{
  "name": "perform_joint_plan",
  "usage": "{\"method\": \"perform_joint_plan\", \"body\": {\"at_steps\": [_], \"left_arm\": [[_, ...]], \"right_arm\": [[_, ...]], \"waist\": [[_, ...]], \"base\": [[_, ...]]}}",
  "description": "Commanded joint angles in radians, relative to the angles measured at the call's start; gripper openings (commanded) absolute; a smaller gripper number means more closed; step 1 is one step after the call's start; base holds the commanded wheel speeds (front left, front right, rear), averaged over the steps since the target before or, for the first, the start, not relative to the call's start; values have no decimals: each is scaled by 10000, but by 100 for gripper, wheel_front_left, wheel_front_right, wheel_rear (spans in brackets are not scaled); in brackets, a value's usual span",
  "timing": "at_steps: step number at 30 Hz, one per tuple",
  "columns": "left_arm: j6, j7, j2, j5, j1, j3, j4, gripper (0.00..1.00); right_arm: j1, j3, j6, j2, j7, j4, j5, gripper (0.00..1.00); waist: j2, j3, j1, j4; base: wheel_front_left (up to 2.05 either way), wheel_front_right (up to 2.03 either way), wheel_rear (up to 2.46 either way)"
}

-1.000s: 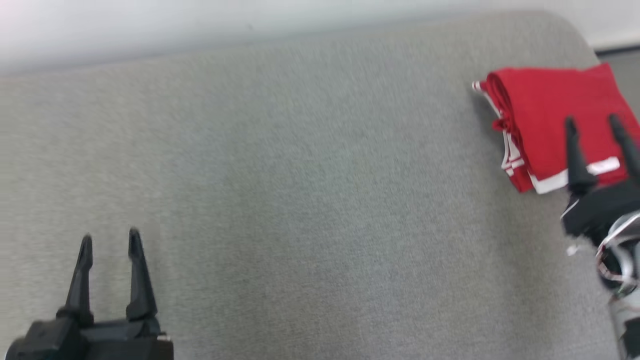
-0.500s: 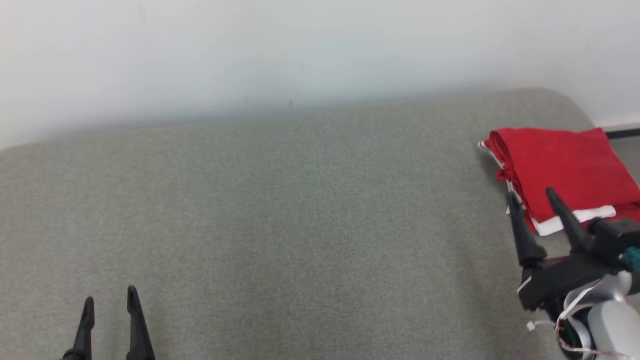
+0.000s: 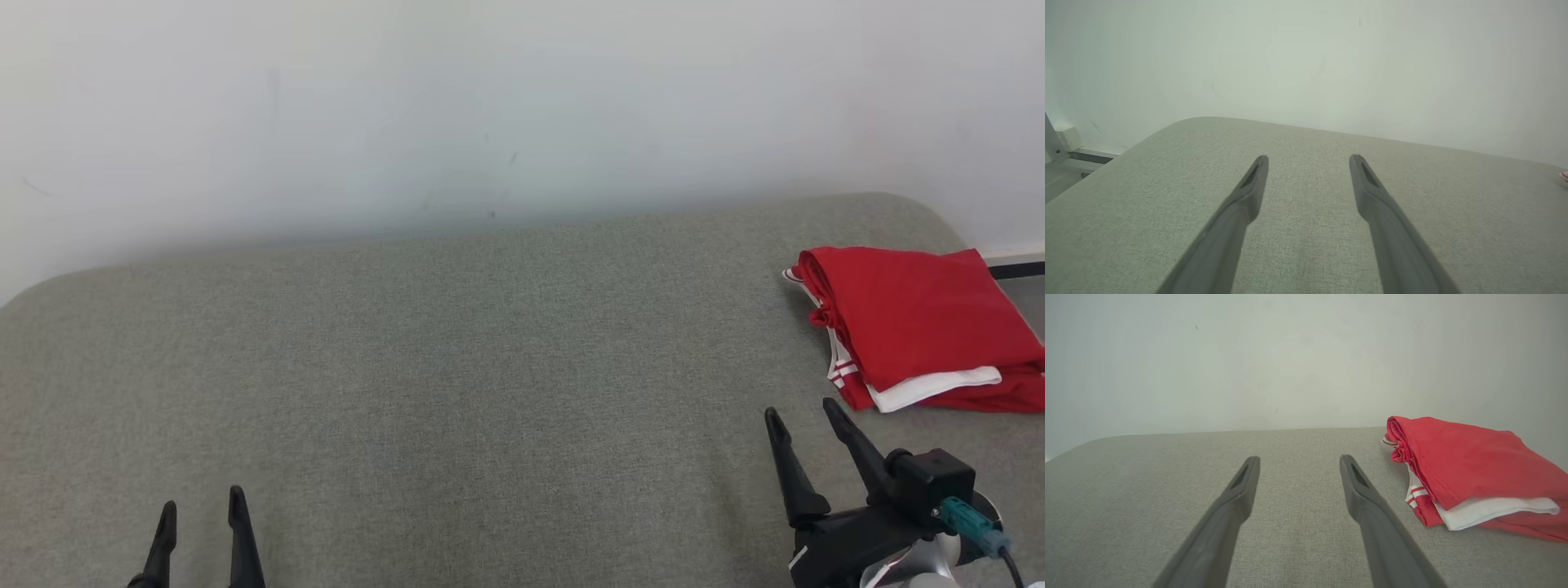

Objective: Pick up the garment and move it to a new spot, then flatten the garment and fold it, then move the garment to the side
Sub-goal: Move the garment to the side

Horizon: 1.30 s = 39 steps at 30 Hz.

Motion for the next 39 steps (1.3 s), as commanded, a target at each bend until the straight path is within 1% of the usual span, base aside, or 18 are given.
{"method": "perform_joint_plan", "body": {"at_steps": [1, 11, 19, 25, 39], "left_arm": [[-24, -24, -15, 91, -156, -16, 87, 100], [-104, -24, -14, 296, -333, -151, 314, 100], [-336, -24, -16, 669, -199, -309, 483, 100], [-338, -24, -15, 598, -161, -265, 782, 100], [-301, -24, -15, 501, -226, -105, 891, 100]], "right_arm": [[98, 44, -30, 147, -108, 114, -144, 100], [-18, -7, -30, 494, -444, 807, -416, 100], [-20, 15, -30, 552, -611, 1235, -380, 100], [-5, 61, -30, 588, -648, 1423, -337, 100], [-156, 248, -30, 593, -713, 1645, -231, 100]], "waist": [[1, -25, 1, -69], [1, -12, 1, -182], [1, -42, 1, -124], [1, -110, 1, -106], [1, -106, 1, -116]], "base": [[0, 0, 0], [0, 0, 0], [0, 0, 0], [0, 0, 0], [0, 0, 0]]}}
